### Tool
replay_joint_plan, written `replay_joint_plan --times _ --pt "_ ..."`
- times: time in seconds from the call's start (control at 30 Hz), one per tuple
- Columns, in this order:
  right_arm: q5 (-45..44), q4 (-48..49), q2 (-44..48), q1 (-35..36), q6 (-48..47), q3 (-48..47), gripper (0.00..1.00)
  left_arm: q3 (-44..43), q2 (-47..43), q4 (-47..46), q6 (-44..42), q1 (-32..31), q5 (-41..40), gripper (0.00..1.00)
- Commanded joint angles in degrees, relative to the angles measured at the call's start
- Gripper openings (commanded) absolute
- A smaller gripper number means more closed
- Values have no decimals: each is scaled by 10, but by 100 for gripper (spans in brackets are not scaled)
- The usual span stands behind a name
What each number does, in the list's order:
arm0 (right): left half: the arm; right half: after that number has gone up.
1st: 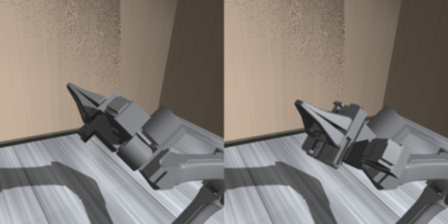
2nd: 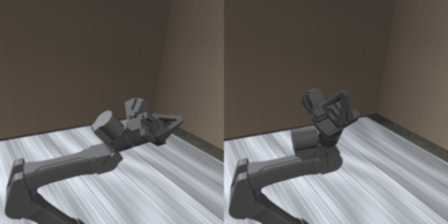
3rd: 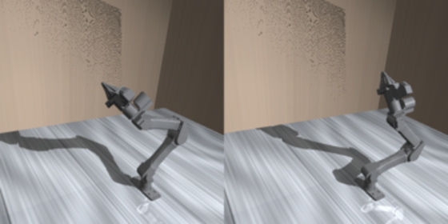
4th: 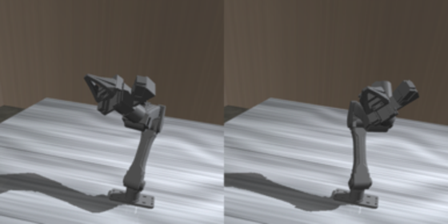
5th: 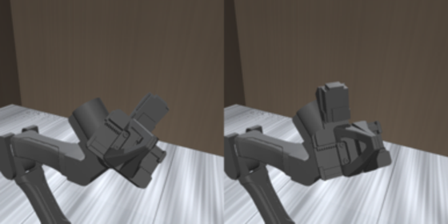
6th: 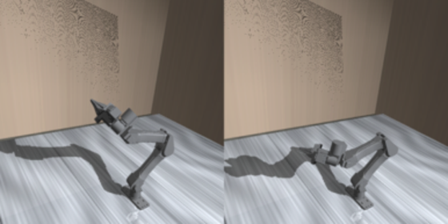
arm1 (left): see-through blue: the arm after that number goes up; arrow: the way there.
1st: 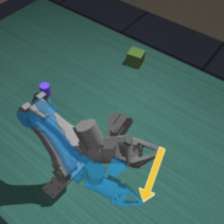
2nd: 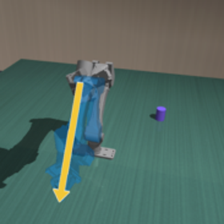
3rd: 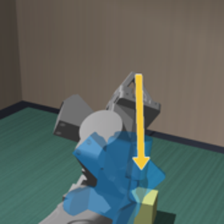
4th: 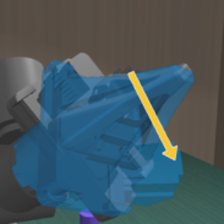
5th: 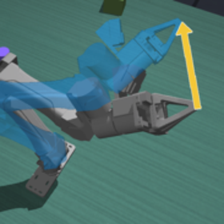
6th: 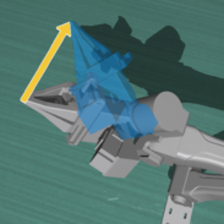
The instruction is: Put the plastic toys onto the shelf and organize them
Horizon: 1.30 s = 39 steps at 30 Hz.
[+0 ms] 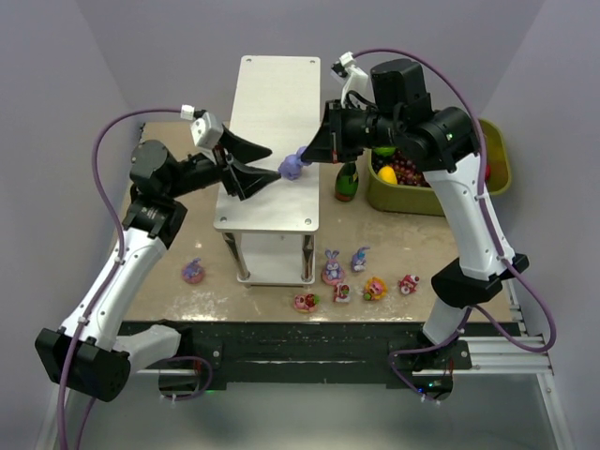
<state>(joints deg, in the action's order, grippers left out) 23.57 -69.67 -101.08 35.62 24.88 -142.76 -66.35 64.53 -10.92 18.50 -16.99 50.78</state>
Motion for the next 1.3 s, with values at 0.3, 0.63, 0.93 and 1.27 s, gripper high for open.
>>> replay_joint_plan --times 0.3,0.63,0.93,1.27 --pt "1 -10 -9 2 1 5 7 -10 50 -162 14 -7 123 75" --pt "2 -4 -7 2 2 8 7 -33 97 -171 17 -21 103 67" --pt "3 9 -1 2 0 25 8 -40 116 -160 7 -30 110 45" --pt "-8 86 26 2 -18 65 61 -36 120 -149 21 -30 107 0"
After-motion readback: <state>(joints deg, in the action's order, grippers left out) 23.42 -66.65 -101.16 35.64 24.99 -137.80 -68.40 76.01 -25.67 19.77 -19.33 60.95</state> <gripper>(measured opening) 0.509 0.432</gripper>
